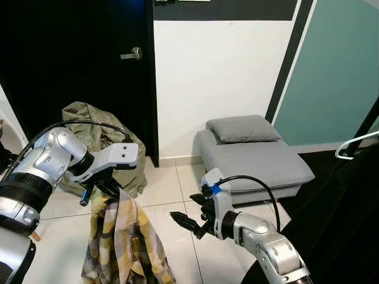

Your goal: Hang hanger

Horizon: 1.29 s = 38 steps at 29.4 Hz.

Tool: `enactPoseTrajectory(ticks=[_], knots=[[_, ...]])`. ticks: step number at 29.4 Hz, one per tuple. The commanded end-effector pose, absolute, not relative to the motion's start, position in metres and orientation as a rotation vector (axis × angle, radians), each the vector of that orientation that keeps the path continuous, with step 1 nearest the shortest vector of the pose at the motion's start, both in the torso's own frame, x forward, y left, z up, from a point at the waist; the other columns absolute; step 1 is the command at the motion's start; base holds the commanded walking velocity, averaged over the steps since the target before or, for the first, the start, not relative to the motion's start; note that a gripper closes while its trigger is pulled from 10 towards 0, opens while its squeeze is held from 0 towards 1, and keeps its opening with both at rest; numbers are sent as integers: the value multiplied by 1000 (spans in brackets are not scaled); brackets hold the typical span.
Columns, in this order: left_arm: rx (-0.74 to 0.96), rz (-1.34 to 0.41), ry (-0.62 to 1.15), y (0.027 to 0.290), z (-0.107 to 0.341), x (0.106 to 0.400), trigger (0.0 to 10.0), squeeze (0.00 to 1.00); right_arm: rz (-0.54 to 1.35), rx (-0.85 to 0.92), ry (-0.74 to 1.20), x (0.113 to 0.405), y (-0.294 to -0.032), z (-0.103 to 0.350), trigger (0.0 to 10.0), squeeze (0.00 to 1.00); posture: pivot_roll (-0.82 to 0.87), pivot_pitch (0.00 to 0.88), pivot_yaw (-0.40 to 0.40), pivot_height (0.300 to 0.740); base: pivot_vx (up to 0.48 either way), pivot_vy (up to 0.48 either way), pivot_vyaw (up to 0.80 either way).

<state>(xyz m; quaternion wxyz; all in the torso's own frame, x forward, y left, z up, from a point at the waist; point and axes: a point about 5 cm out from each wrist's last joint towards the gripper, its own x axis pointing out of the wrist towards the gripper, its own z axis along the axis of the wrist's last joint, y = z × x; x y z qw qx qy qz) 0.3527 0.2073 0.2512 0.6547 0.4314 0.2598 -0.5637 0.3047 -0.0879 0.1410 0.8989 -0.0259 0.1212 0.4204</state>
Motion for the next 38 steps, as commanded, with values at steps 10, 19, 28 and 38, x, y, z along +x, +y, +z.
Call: enactPoseTrajectory(ticks=[10, 19, 28, 38], knots=[[849, -1292, 568, 211, 259, 348, 10000, 0, 1020, -21, 298, 289, -80, 139, 10000, 0, 77, 85, -8, 740, 0, 0, 0], [561, -1521, 326, 185, 286, 329, 10000, 0, 1085, -14, 317, 282, -76, 138, 10000, 0, 76, 85, -7, 740, 0, 0, 0], [571, -1499, 335, 186, 289, 330, 10000, 0, 1097, -12, 330, 280, -76, 138, 10000, 0, 75, 85, -10, 740, 0, 0, 0], [978, -851, 451, 214, 267, 378, 10000, 0, 1103, -23, 343, 279, -77, 137, 10000, 0, 74, 86, -9, 740, 0, 0, 0]])
